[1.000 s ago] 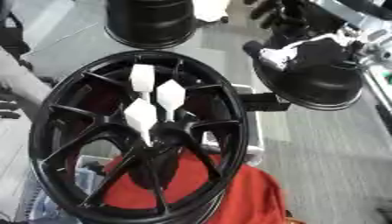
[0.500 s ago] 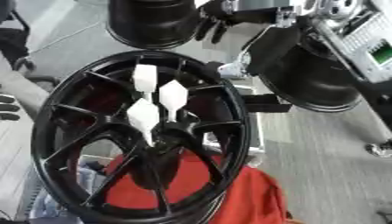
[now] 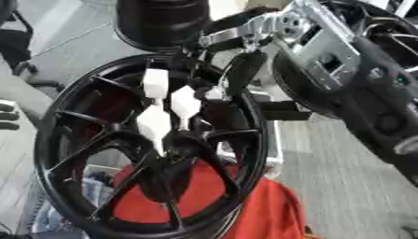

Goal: Pull the pin out of the wheel hub.

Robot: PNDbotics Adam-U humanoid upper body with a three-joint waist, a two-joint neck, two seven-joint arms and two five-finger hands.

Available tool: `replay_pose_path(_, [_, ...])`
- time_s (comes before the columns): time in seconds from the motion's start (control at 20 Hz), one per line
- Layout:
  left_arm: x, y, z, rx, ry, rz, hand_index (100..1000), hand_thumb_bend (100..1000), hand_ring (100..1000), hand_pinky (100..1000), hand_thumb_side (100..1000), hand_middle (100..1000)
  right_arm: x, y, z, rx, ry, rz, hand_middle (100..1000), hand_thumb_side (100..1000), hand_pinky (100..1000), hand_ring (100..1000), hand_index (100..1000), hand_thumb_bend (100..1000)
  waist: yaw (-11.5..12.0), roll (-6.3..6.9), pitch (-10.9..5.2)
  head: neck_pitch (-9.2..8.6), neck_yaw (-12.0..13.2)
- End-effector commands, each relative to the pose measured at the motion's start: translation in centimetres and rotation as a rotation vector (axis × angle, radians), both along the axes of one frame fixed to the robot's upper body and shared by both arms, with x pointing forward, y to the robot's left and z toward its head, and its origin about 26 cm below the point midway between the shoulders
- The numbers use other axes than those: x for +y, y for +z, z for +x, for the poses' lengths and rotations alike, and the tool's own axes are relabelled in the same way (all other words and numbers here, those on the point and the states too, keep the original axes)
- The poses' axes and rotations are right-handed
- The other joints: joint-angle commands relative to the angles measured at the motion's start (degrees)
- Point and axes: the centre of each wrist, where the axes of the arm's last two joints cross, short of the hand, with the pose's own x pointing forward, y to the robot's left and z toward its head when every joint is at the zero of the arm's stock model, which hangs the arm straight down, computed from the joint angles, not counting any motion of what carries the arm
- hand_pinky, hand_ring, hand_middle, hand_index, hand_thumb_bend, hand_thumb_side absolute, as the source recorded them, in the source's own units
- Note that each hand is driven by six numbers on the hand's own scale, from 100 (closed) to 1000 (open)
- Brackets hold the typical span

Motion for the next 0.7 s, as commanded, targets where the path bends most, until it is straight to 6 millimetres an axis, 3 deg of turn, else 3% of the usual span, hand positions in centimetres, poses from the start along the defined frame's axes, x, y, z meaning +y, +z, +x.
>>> replay_pose_path(0.05, [0.1,1.0,0.2,-0.027,-0.011,0.028,854,100,632,601,689,600,0.6,0.3,0.5,-0.034,0.007,-0.024,936,293,835,920,951,182,0.1,0.42,-0.53,-0.7,-0.2])
replay_pose_path(0.7, [-0.1,1.0,0.2,-0.029,-0.014,0.025,854,100,631,601,691,600,1.8,-1.5,1.0,-0.056,0.054,-0.081,933,261,840,923,947,152,0.5,0.63,-0.4,-1.21,-0.4])
